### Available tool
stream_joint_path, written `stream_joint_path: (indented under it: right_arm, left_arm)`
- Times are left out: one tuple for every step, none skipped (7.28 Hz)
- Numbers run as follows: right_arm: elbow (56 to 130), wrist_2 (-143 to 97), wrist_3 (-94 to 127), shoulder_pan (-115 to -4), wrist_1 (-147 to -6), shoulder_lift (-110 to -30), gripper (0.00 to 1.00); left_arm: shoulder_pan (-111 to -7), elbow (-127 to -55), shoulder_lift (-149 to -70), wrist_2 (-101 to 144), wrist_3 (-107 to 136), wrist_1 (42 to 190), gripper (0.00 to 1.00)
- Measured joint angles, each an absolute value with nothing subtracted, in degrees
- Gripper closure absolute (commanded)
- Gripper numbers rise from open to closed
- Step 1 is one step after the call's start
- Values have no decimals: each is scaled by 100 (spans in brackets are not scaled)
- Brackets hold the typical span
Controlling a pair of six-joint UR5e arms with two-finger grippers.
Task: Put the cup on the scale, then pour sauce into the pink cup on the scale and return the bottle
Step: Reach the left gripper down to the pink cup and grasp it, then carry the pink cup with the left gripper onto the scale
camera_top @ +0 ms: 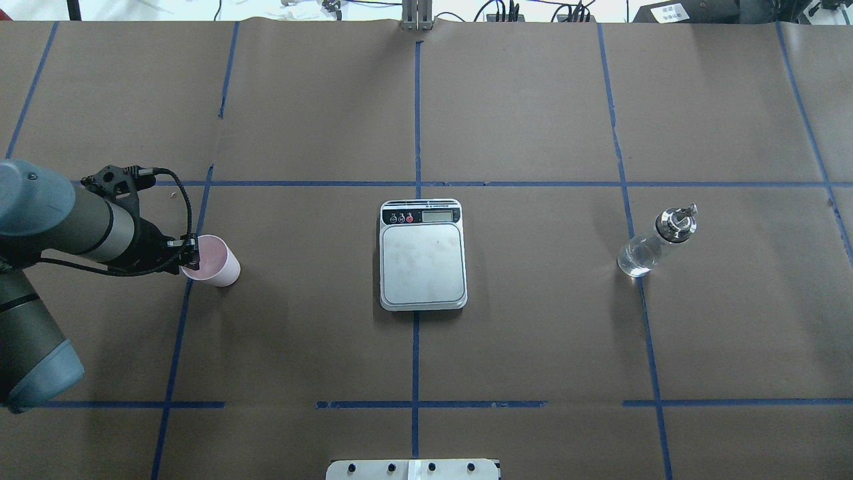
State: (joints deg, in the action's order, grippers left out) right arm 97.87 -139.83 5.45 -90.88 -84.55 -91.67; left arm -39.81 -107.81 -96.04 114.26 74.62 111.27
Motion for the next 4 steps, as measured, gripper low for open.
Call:
stream_joint_path:
  right_arm:
    - [9790, -13983, 545, -9088, -8455, -9167, 0]
    - [9790, -13983, 545, -9088, -8455, -9167, 0]
    - [9791, -13984, 545, -9088, -8455, -9161, 0]
    - [9791, -13983, 545, -9088, -8455, -9155, 0]
  left_arm:
    - [-3981, -10765, -9677, 11429, 7464, 11092, 100]
    - [-3981, -10781, -9730, 11449, 7476, 11075, 100]
    - [-3982, -10861, -9746, 11506, 7493, 11031, 100]
    - [-3990, -11079, -9745, 11628, 7499, 10835, 100]
